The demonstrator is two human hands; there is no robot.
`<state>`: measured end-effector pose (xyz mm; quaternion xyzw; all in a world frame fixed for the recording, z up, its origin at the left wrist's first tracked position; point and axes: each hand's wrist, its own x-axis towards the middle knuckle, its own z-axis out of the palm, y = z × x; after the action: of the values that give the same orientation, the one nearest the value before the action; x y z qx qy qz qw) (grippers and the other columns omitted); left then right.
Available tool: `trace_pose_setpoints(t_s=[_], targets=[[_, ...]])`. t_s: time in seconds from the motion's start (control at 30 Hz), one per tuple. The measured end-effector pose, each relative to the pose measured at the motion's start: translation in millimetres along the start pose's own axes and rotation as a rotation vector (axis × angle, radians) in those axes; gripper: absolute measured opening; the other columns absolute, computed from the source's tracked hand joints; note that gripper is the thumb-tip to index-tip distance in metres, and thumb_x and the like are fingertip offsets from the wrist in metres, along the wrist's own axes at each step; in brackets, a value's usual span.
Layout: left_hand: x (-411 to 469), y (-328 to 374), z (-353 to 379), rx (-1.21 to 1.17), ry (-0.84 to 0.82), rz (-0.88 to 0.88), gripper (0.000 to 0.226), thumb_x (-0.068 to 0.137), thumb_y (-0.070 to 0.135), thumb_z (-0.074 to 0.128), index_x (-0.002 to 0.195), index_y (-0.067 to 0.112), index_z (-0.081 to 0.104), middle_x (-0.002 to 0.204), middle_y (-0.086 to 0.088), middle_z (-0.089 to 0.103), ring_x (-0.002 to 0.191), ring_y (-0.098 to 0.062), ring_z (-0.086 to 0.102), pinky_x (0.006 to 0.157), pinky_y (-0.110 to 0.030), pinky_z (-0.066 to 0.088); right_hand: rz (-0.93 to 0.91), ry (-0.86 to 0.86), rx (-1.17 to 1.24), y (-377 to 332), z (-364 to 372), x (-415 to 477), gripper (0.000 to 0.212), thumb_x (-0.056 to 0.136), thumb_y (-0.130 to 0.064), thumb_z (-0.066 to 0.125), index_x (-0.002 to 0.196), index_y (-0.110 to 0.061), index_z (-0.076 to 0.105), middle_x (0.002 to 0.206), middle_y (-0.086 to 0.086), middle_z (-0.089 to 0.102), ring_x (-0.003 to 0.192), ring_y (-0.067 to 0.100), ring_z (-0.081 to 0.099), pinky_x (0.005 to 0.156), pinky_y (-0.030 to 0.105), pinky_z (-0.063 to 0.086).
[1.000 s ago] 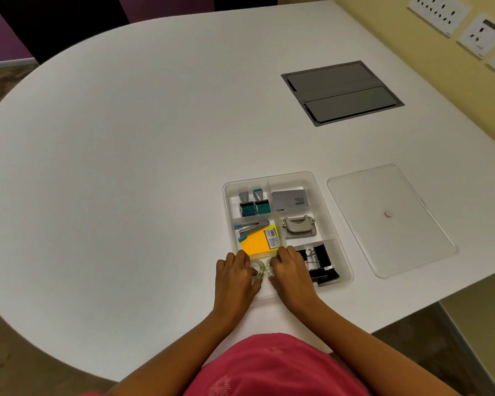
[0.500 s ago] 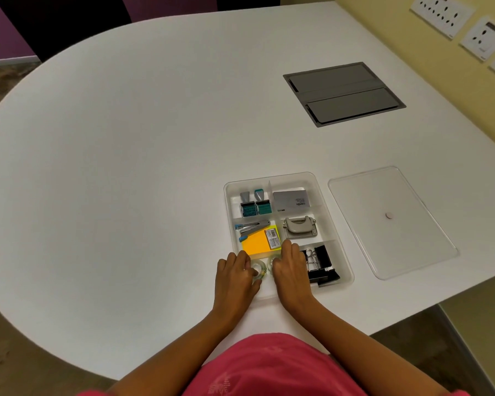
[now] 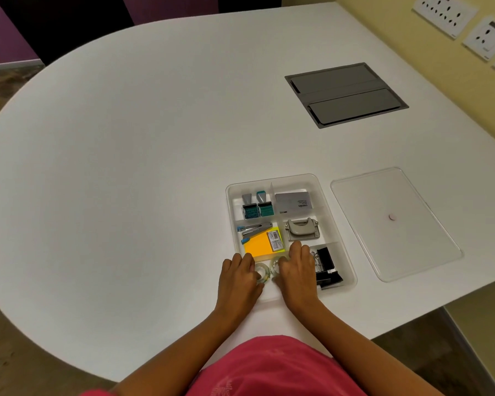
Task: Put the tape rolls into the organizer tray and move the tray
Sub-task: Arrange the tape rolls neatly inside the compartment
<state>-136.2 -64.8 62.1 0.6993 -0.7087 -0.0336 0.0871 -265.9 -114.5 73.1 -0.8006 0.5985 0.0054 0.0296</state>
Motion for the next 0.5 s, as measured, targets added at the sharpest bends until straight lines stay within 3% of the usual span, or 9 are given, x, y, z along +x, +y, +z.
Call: trace_pose_setpoints(t_s=[0.23,0.4,0.5], targets=[[-5.4,-3.5,-3.2,-0.008,0.018,-0.006,0.03,0.06,0.044,0.082,0.079,0.023,0.074,0.085,0.002,0.065,0.072,-0.018,0.059,0.06,-0.03,0.049,-0.175,0.173,0.117,7.8,-4.3,-12.4,0.028,0.052,-0.009,0.09,0.066,-0.007,0.066,0.078,0.009,0.055,0.076,0.024,0.047,0.055,0.03,0.041],[-13.3,-8.6,-10.6,-0.041,0.045,-0.126,0.04,0.058,0.044,0.083,0.088,0.023,0.067,0.088,0.001,0.065,0.074,-0.018,0.061,0.061,-0.029,0.049,-0.304,0.018,0.058,2.8,4.5,-10.5,0.025,0.043,-0.015,0.092,0.058,-0.015,0.073,0.078,0.006,0.058,0.076,0.025,0.057,0.056,0.029,0.043],[-13.5,-12.3,-13.6,-0.073,0.051,-0.194,0.043,0.058,0.046,0.081,0.088,0.022,0.062,0.085,0.001,0.062,0.072,-0.017,0.058,0.06,-0.029,0.048,-0.39,-0.059,-0.002,-4.7,9.4,-8.5,0.025,0.037,-0.021,0.092,0.05,-0.021,0.071,0.076,0.004,0.058,0.075,0.024,0.052,0.056,0.031,0.045]])
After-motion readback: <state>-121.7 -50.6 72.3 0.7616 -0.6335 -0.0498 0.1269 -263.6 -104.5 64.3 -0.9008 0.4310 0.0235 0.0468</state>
